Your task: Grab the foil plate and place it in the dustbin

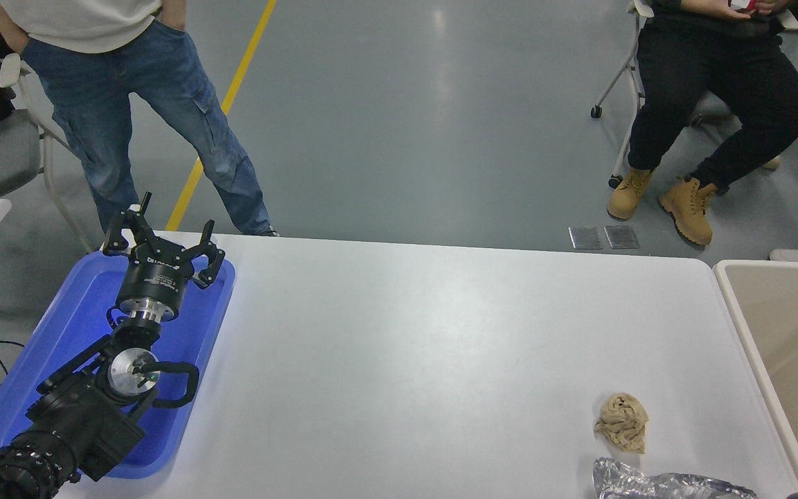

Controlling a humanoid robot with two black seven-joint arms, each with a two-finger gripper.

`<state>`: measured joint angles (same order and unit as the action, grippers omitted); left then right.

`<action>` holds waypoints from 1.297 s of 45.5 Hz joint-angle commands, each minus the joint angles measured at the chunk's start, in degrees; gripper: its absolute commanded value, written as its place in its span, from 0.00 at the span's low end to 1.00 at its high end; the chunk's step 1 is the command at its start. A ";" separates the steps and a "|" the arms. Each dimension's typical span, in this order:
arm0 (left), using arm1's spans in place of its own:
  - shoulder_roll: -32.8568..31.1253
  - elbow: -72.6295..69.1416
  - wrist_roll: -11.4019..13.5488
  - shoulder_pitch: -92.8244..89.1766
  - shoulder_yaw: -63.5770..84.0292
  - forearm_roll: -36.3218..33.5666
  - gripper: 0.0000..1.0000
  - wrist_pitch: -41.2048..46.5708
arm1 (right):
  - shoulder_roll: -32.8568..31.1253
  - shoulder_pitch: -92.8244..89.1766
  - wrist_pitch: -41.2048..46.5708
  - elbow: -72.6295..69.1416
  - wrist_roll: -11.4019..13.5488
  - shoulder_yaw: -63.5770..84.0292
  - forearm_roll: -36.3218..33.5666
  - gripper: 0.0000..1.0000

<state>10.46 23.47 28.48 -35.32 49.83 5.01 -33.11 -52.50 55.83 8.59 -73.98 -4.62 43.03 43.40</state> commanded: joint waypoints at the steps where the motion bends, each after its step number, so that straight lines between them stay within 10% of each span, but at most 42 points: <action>1: 0.00 0.00 0.00 -0.01 0.00 0.00 1.00 -0.02 | -3.30 3.92 3.01 -1.08 -0.12 0.22 0.72 0.00; 36: 0.00 0.00 0.00 -0.01 0.00 0.00 1.00 -0.02 | -10.60 38.02 31.04 -3.63 0.49 1.62 5.64 0.00; 59: 0.00 0.00 0.00 -0.01 0.00 0.00 1.00 -0.02 | 2.31 54.72 36.41 1.12 0.67 6.62 5.47 0.00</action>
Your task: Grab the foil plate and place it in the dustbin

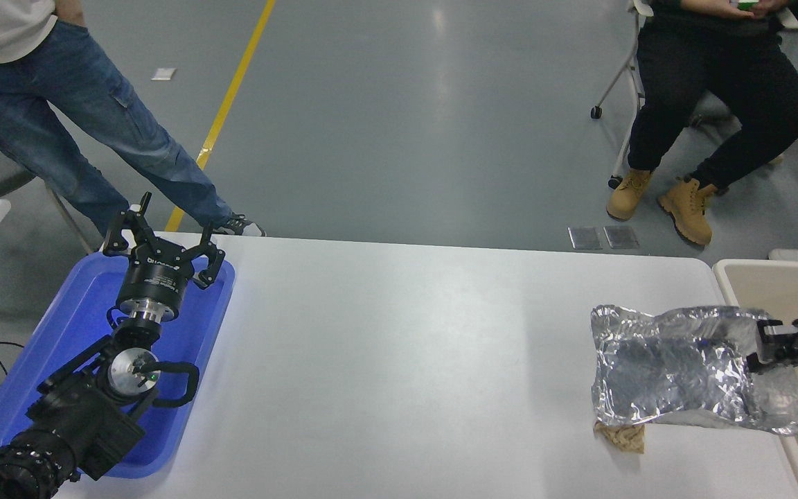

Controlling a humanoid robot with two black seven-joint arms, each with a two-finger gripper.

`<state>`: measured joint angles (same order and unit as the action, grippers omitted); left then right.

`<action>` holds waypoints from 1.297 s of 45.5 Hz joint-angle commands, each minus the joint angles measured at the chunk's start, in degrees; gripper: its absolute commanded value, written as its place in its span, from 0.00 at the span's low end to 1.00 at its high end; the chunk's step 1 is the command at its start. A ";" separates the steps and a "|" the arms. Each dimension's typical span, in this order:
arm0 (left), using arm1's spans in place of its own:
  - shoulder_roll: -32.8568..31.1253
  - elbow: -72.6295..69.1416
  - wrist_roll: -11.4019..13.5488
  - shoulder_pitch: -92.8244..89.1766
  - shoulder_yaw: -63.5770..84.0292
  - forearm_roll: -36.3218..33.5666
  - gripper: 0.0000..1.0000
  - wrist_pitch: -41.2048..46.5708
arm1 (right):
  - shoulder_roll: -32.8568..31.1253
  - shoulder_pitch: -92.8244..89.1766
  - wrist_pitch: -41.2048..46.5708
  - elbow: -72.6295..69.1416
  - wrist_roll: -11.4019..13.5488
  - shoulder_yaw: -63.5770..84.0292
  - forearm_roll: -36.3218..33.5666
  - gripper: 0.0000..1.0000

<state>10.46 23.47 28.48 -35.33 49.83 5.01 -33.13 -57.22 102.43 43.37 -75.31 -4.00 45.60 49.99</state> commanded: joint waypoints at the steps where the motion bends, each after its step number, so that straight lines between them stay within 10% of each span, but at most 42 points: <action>1: 0.00 0.00 0.00 0.00 0.00 0.00 1.00 -0.01 | 7.91 8.74 1.63 2.53 0.05 4.84 -1.56 0.00; 20: 0.00 0.00 0.00 0.00 0.00 0.00 1.00 -0.01 | 17.94 16.48 1.63 3.24 -0.57 8.98 -8.77 0.00; 59: 0.00 0.00 0.00 0.08 0.00 0.00 1.00 0.08 | 17.85 22.28 1.63 3.06 -0.57 9.07 -9.83 0.00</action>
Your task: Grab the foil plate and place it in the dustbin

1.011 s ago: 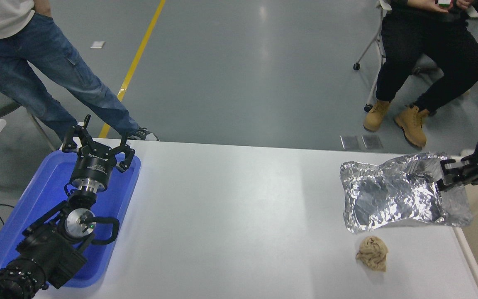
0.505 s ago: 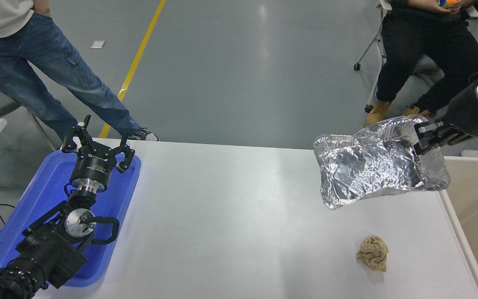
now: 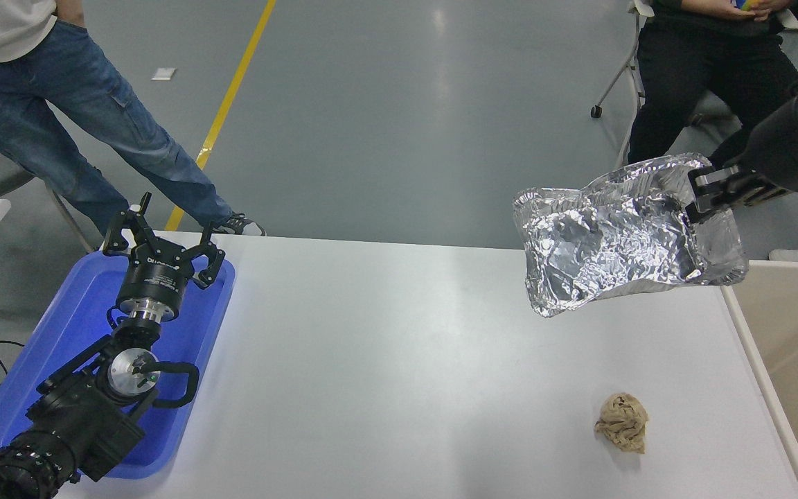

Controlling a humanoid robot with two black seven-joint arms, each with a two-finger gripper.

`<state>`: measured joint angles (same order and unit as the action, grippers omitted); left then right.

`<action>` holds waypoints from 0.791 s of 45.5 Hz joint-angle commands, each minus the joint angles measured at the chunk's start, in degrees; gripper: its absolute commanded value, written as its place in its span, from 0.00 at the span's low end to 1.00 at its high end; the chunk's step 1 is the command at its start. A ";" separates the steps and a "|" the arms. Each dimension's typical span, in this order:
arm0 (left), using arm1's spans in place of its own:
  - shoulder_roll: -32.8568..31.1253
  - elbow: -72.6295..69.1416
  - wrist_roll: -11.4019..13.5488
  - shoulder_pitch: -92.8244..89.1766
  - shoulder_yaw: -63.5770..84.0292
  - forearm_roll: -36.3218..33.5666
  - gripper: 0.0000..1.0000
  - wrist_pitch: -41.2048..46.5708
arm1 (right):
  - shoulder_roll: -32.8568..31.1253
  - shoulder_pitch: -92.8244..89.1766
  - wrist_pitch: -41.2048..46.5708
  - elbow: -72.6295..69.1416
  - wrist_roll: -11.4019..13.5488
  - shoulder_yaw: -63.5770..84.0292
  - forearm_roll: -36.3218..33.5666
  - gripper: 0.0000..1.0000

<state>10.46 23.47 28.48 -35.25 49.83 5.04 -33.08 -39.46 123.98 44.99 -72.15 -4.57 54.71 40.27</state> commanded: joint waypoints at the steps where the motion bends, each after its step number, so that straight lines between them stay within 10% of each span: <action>1: 0.00 0.00 0.00 0.01 0.00 0.06 1.00 -0.06 | 0.00 0.74 0.01 -0.09 0.00 -0.04 -0.02 0.00; 36: 0.00 0.00 0.00 0.01 0.00 -0.03 1.00 0.03 | -12.92 -23.86 0.01 31.54 0.00 -1.63 -0.11 0.00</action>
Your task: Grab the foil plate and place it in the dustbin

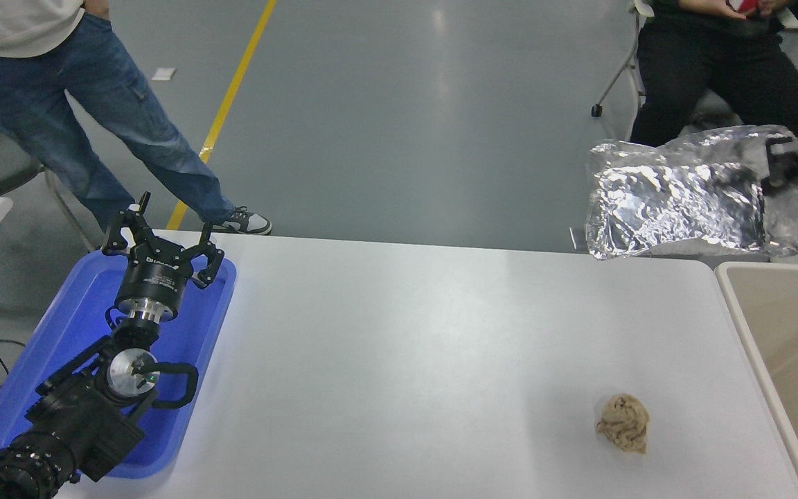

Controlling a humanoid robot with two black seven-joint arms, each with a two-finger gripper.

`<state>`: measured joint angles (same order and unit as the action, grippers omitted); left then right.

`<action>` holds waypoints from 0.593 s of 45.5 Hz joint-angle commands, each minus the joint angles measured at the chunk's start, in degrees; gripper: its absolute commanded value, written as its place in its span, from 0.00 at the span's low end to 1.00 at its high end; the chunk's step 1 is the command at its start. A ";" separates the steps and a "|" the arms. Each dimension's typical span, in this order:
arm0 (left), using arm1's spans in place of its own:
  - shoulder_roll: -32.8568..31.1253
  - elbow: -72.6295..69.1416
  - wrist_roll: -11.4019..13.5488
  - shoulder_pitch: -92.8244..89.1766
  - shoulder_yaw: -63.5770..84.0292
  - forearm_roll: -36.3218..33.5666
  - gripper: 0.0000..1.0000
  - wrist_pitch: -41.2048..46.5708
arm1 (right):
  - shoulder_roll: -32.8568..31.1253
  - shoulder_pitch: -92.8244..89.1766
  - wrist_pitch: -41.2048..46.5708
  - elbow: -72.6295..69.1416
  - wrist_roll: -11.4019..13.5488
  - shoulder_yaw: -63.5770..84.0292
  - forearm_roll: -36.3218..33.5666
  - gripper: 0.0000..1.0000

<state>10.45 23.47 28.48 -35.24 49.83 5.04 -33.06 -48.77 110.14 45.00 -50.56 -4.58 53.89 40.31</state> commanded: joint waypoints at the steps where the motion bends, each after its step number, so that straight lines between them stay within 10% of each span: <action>1: 0.01 0.00 0.00 0.00 0.00 -0.03 1.00 0.02 | -3.70 -11.16 0.00 10.65 0.01 -0.81 -0.23 0.00; 27: 0.01 0.00 0.00 -0.09 0.00 -0.03 1.00 0.02 | 5.17 -47.29 -23.98 35.61 0.71 -1.34 -20.96 0.00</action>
<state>10.46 23.46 28.48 -35.30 49.83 5.05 -33.06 -48.15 77.25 29.66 -25.14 -4.04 53.12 28.54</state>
